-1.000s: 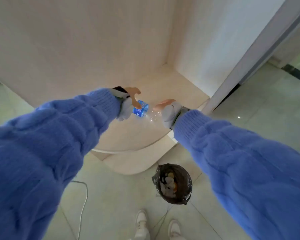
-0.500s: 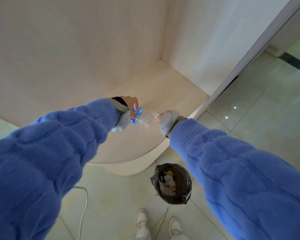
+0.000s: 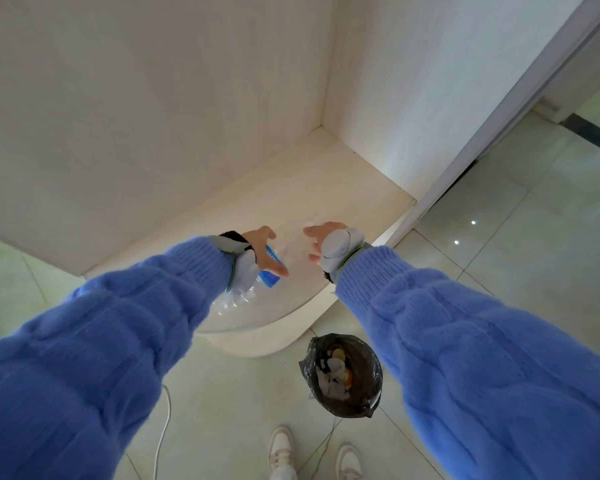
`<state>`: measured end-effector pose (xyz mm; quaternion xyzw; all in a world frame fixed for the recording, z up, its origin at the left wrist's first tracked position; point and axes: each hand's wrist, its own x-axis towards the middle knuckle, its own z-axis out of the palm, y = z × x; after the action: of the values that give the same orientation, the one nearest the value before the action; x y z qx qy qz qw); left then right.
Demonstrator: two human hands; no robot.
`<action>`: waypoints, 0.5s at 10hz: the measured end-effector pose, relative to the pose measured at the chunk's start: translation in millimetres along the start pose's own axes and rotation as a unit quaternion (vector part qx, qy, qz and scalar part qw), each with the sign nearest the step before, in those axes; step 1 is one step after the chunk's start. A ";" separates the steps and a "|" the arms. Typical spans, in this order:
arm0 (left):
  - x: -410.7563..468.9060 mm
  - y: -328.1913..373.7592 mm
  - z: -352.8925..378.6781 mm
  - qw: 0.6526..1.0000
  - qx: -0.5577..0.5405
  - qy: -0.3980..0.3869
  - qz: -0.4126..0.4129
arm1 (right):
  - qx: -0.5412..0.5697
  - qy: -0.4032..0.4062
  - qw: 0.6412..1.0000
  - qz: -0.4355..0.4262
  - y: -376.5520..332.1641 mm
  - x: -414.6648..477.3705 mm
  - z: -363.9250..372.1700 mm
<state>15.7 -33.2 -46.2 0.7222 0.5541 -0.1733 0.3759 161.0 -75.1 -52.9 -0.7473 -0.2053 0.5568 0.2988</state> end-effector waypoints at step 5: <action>-101.0 78.3 -43.3 0.880 -0.434 0.149 0.124 | 0.037 -0.047 0.991 -0.117 -62.7 -103.8 -29.6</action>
<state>48.4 -77.2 77.1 0.5665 0.5294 0.2427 0.5830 160.2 -101.8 69.0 -0.6795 -0.2843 0.5600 0.3793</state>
